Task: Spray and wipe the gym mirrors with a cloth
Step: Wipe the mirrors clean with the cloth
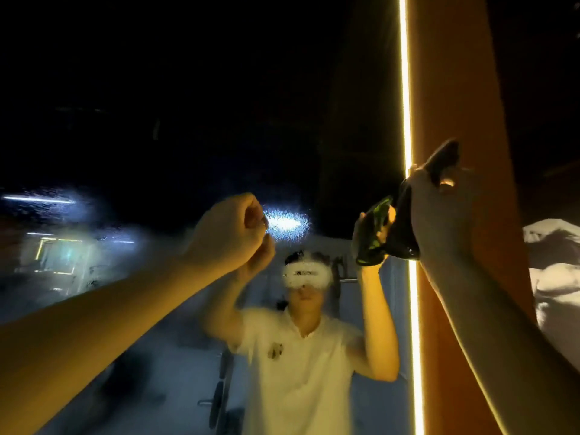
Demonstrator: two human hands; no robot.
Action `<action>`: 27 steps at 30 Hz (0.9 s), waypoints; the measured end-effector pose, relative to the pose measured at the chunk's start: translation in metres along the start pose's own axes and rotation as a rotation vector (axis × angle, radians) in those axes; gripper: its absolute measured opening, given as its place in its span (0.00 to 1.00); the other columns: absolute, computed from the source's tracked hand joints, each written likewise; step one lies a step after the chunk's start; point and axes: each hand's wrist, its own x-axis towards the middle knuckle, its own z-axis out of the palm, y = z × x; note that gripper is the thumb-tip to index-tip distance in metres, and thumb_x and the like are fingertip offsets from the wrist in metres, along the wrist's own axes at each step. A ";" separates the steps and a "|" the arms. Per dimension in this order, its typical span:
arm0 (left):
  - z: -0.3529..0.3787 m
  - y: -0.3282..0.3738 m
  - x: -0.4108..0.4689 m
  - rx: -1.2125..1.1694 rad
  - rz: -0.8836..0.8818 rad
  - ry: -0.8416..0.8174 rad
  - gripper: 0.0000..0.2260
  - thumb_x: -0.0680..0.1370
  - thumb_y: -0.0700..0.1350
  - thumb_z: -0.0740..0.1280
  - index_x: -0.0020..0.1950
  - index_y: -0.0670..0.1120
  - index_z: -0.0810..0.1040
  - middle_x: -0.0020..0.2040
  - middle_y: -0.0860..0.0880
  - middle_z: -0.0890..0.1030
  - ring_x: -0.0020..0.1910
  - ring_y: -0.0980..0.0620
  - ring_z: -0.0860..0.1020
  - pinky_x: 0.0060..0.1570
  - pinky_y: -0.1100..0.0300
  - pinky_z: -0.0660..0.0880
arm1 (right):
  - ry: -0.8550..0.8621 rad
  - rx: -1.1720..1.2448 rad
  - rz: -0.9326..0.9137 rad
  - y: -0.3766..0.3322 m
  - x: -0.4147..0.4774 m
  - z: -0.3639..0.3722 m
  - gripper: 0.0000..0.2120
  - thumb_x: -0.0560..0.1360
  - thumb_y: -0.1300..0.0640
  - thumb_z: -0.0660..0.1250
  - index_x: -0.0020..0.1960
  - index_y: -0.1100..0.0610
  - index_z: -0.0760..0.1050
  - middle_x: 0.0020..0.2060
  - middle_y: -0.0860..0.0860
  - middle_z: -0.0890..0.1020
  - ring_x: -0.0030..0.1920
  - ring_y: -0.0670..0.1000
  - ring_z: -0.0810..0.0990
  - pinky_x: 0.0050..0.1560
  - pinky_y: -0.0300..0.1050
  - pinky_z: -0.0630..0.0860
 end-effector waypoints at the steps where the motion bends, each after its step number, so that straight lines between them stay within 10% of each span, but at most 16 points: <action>1: -0.003 -0.005 -0.001 0.078 0.078 0.059 0.05 0.78 0.42 0.70 0.45 0.49 0.76 0.41 0.54 0.78 0.38 0.58 0.75 0.37 0.62 0.69 | 0.114 -0.134 -0.107 -0.002 0.005 0.005 0.09 0.78 0.39 0.61 0.48 0.44 0.72 0.65 0.53 0.76 0.59 0.52 0.79 0.49 0.35 0.75; 4: -0.008 -0.022 -0.008 0.257 0.225 0.122 0.02 0.77 0.41 0.68 0.45 0.47 0.76 0.43 0.51 0.76 0.40 0.50 0.75 0.40 0.57 0.71 | 0.174 -0.487 -0.327 0.006 0.005 0.036 0.13 0.76 0.49 0.68 0.56 0.55 0.75 0.71 0.57 0.72 0.68 0.60 0.75 0.66 0.55 0.75; 7: -0.016 -0.043 -0.015 0.321 0.239 0.130 0.04 0.73 0.44 0.64 0.44 0.45 0.77 0.43 0.47 0.76 0.42 0.43 0.76 0.42 0.48 0.74 | 0.069 -0.582 -0.279 0.017 -0.016 0.078 0.27 0.82 0.47 0.65 0.73 0.62 0.68 0.81 0.60 0.60 0.82 0.60 0.56 0.82 0.56 0.54; 11: -0.031 -0.075 -0.023 0.372 0.307 0.129 0.12 0.73 0.49 0.59 0.46 0.44 0.78 0.45 0.45 0.75 0.44 0.41 0.74 0.44 0.44 0.73 | 0.015 -0.727 -0.281 -0.001 -0.029 0.120 0.42 0.82 0.31 0.39 0.84 0.60 0.50 0.83 0.59 0.45 0.83 0.56 0.40 0.83 0.53 0.42; 16: -0.042 -0.114 -0.021 0.327 0.304 0.184 0.16 0.74 0.51 0.59 0.53 0.42 0.79 0.54 0.43 0.77 0.50 0.41 0.74 0.49 0.46 0.70 | -0.053 -0.767 -0.274 -0.044 -0.039 0.191 0.41 0.80 0.32 0.33 0.83 0.60 0.40 0.82 0.58 0.35 0.82 0.56 0.33 0.82 0.54 0.38; 23: -0.038 -0.151 -0.027 0.225 0.250 0.266 0.17 0.73 0.47 0.59 0.57 0.40 0.78 0.61 0.40 0.77 0.61 0.40 0.71 0.58 0.50 0.65 | -0.232 -0.671 -0.418 -0.092 -0.059 0.270 0.34 0.83 0.42 0.36 0.84 0.58 0.49 0.82 0.55 0.32 0.82 0.53 0.32 0.82 0.53 0.38; 27: -0.025 -0.146 -0.024 0.296 0.293 0.256 0.24 0.74 0.44 0.65 0.68 0.35 0.75 0.68 0.36 0.75 0.68 0.36 0.71 0.68 0.42 0.65 | -0.206 -0.788 -0.444 -0.067 -0.047 0.227 0.31 0.85 0.54 0.56 0.84 0.58 0.47 0.81 0.56 0.30 0.81 0.55 0.31 0.81 0.51 0.36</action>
